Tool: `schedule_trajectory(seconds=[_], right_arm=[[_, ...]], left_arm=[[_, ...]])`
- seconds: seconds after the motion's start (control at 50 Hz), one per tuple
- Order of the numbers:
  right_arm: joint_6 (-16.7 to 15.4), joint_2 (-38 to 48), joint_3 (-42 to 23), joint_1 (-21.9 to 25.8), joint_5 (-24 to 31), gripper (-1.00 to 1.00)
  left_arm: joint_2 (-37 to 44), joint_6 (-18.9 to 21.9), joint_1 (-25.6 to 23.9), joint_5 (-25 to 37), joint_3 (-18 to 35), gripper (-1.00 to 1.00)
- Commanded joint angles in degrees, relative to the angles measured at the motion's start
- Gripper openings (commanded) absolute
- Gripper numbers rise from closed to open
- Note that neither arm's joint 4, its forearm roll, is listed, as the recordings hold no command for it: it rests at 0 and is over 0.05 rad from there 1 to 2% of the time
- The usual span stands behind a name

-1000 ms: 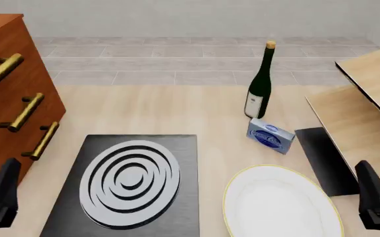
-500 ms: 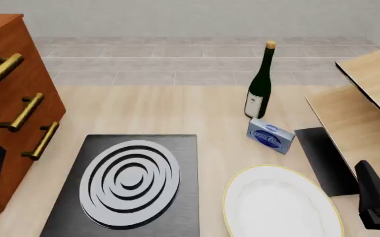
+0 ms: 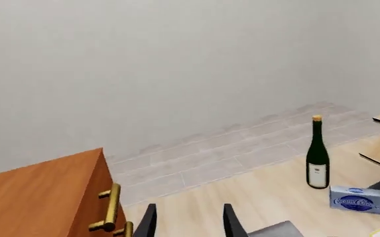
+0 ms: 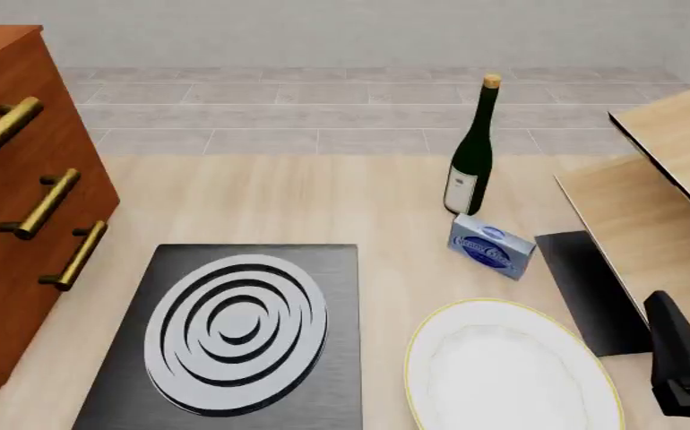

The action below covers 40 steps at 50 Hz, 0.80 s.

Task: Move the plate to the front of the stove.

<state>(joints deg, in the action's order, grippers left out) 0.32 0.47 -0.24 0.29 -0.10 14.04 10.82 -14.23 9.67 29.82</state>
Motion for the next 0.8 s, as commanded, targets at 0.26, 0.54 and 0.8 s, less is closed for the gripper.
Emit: schedule_trajectory(seconds=[0.26,0.54,0.8], right_arm=[[0.03,0.03,0.00,0.01,0.00,1.00],[0.04,0.04,0.00,0.02,0.00,1.00],[0.03,0.02,0.00,0.02,0.00,1.00]], left_arm=[[10.01,15.81,-14.15,2.23,14.90,1.00],[17.17,24.15,-24.24,1.69,21.19,1.00],[23.78,35.12,-37.00,-1.69,21.29,1.00]])
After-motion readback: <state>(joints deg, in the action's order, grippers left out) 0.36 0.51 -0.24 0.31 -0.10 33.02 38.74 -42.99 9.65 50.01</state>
